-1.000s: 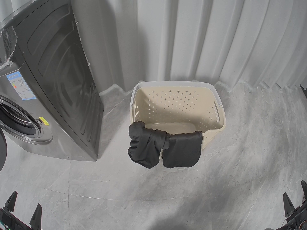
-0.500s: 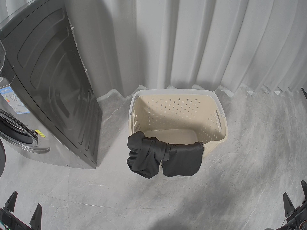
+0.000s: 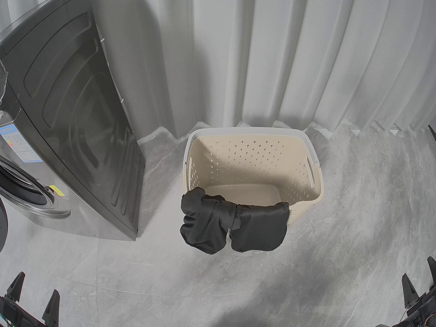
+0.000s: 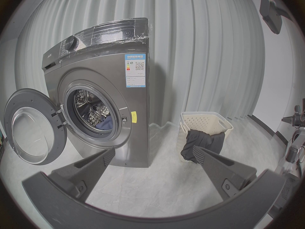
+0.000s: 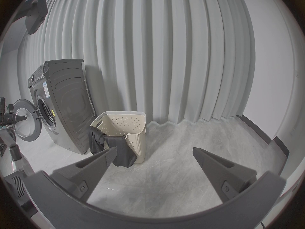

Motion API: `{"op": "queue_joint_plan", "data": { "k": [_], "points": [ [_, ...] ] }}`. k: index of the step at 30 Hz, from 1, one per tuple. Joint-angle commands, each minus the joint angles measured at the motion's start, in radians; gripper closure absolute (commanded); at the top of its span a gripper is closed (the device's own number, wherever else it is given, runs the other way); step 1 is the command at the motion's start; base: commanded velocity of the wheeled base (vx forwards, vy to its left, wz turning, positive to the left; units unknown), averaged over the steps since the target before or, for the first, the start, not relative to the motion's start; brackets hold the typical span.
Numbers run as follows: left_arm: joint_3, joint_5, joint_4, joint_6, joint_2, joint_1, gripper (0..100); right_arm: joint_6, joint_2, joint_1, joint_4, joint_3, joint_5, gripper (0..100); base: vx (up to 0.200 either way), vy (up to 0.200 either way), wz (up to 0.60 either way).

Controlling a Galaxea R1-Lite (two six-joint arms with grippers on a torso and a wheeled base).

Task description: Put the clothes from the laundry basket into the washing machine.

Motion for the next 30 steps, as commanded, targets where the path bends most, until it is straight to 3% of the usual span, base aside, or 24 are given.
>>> {"op": "queue_joint_plan", "data": {
  "k": [1,10,12,14,17,19,21,25,26,30],
  "points": [
    [0.015,0.000,0.000,0.002,-0.009,0.000,0,0.000,-0.016,0.000,0.000,0.016,0.000,0,0.000,0.000,0.00],
    [0.015,0.000,0.000,0.001,-0.009,0.000,0,0.006,-0.016,0.000,-0.005,0.016,-0.010,0,0.000,0.000,0.00],
    [0.015,-0.001,0.000,0.007,-0.009,0.000,0,0.011,-0.016,0.000,-0.048,-0.048,-0.018,0,0.000,0.000,0.00],
    [0.015,-0.001,-0.001,0.010,-0.009,0.002,0,0.048,0.010,0.006,-0.049,-0.169,-0.027,0,0.000,0.000,0.00],
    [0.015,-0.001,-0.001,0.013,-0.009,0.002,0,0.089,0.153,0.008,0.041,-0.252,-0.004,0,0.000,0.000,0.00],
    [0.015,-0.001,-0.001,0.007,-0.009,0.002,0,0.103,0.215,0.011,0.063,-0.257,0.025,0,0.000,0.000,0.00],
    [0.015,-0.001,-0.001,0.007,-0.009,0.000,0,0.129,0.393,0.025,0.047,-0.257,0.086,0,0.000,0.000,0.00],
    [0.015,-0.001,-0.001,0.013,-0.009,0.002,0,0.110,0.554,0.028,-0.008,-0.255,0.098,0,0.000,0.000,0.00],
    [0.015,-0.003,-0.001,0.014,-0.009,0.002,0,0.081,0.676,0.049,-0.069,-0.257,0.098,0,0.000,0.000,0.00],
    [0.015,-0.003,-0.001,0.016,-0.009,0.002,0,0.089,0.843,0.112,-0.169,-0.254,0.094,0,0.050,0.000,0.00]
  ]
}}
